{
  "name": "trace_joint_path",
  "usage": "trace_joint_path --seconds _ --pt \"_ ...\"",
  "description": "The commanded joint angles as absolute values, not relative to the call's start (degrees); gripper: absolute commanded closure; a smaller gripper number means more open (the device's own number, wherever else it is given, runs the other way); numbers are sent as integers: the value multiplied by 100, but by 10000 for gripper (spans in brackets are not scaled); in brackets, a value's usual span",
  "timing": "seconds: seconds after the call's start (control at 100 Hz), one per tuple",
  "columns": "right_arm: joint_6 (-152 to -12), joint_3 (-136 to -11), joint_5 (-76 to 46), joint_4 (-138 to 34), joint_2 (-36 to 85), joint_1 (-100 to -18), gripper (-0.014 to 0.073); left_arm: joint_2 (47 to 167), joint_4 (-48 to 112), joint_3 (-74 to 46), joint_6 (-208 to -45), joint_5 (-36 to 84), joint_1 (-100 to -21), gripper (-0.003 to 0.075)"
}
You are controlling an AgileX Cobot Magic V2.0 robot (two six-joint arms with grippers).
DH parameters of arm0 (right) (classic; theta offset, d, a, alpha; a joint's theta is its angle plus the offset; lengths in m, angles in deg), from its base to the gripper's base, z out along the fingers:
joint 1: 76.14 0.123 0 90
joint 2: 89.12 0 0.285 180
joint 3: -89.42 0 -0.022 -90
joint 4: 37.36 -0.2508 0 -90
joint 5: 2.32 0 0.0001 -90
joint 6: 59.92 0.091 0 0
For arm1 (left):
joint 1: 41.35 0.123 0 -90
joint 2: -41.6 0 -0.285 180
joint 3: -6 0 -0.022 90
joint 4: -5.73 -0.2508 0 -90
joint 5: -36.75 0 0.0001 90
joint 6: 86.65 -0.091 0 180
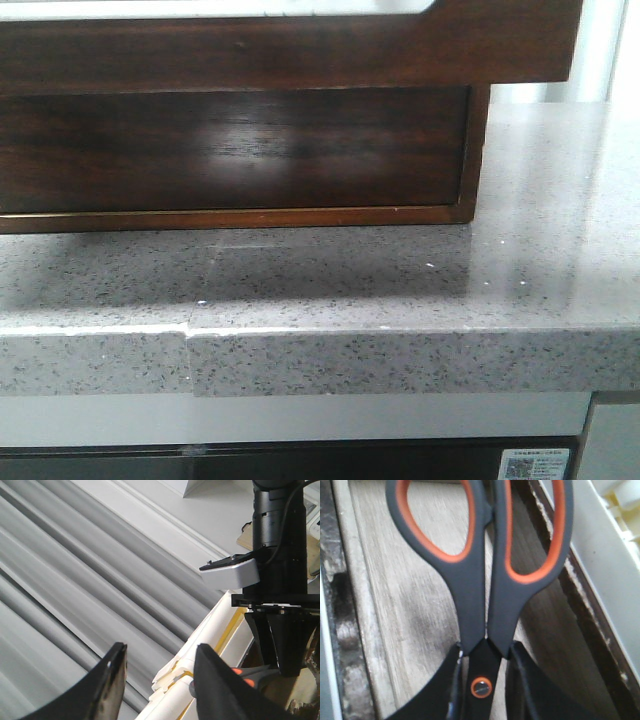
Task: Put scissors in drawer with both arms
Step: 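Lower the scissors into the drawer and open the right gripper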
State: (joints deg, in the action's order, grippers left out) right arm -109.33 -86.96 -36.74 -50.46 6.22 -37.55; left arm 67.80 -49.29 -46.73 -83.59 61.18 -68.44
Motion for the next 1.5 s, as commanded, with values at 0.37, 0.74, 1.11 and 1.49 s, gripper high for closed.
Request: trace_joint_path --seconds 0.37,0.74,1.11,1.49 --pt "-10953 -8848 -3295 -5029 749 -3739 384 6830 -4695 -4477 -8266 6260 -6895 427" --pt "-10583 -8848 -3397 -5029 876 -3739 390 6805 -4695 -4477 -8234 6283 -6895 427" --pt "-10092 -8848 -3550 -5029 1974 -3739 660 6000 -4695 -4553 -7045 5183 -6895 680" --pt "-9796 -8537 -3801 -5224 3079 -3739 642 5303 -2670 -5363 -7031 4595 -6895 742"
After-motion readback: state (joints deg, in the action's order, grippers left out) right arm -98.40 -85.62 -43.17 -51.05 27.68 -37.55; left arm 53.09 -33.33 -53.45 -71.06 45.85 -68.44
